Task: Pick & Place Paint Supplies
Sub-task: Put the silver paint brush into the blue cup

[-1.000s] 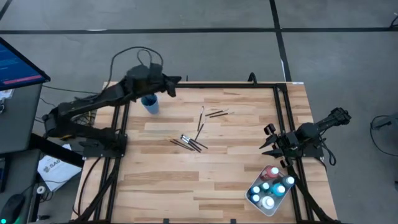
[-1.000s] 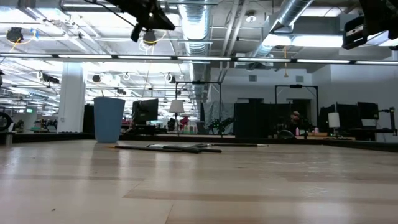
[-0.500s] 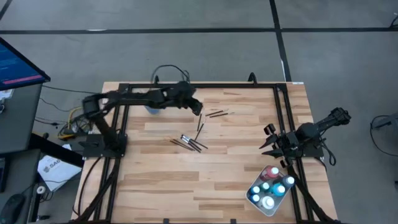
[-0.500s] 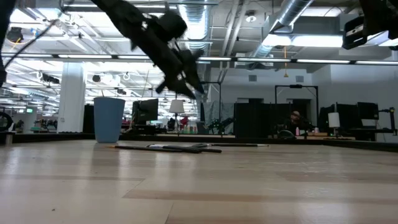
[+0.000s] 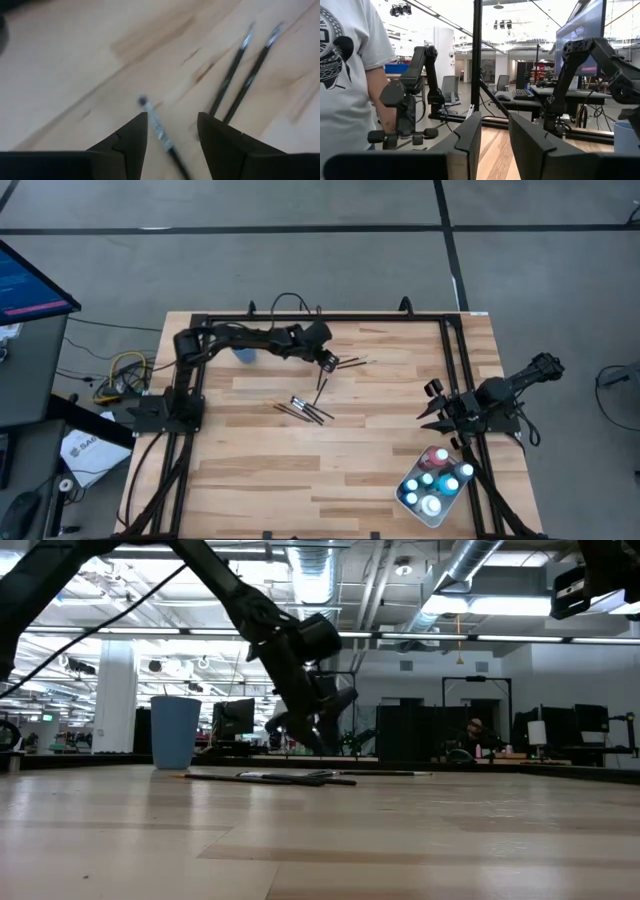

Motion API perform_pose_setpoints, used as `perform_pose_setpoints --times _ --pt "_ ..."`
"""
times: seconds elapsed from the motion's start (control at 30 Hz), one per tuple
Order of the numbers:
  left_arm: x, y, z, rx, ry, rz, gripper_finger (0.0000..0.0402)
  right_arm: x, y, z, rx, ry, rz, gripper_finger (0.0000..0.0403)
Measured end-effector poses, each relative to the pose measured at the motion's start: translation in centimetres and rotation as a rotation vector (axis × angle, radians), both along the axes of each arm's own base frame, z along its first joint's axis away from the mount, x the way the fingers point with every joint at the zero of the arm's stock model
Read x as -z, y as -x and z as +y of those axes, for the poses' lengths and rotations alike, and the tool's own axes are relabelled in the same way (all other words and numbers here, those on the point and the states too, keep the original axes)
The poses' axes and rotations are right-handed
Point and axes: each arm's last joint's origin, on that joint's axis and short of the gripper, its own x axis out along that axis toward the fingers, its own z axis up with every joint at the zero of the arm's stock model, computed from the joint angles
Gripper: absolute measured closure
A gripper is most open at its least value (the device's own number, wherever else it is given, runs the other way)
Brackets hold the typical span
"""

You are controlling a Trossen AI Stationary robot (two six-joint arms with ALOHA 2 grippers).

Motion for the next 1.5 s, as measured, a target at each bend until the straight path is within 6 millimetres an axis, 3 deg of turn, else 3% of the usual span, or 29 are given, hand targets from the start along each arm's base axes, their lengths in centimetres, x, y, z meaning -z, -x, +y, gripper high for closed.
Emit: perform_pose_setpoints --times 0.73,1.13,1.5 --pt "2.3 0.1 -0.3 -0.102 0.056 0.057 0.0243 0.0 0.0 0.0 0.001 0.0 0.0 0.0311" --pt "3.9 1.2 0.2 -0.121 0.182 0.105 0.039 0.0 0.0 0.0 0.001 -0.001 -0.001 0.0311" --pt "1.0 2.6 -1.0 -0.099 0.222 0.152 0.04 0.0 0.0 0.0 0.0 -0.001 -0.001 0.0311"
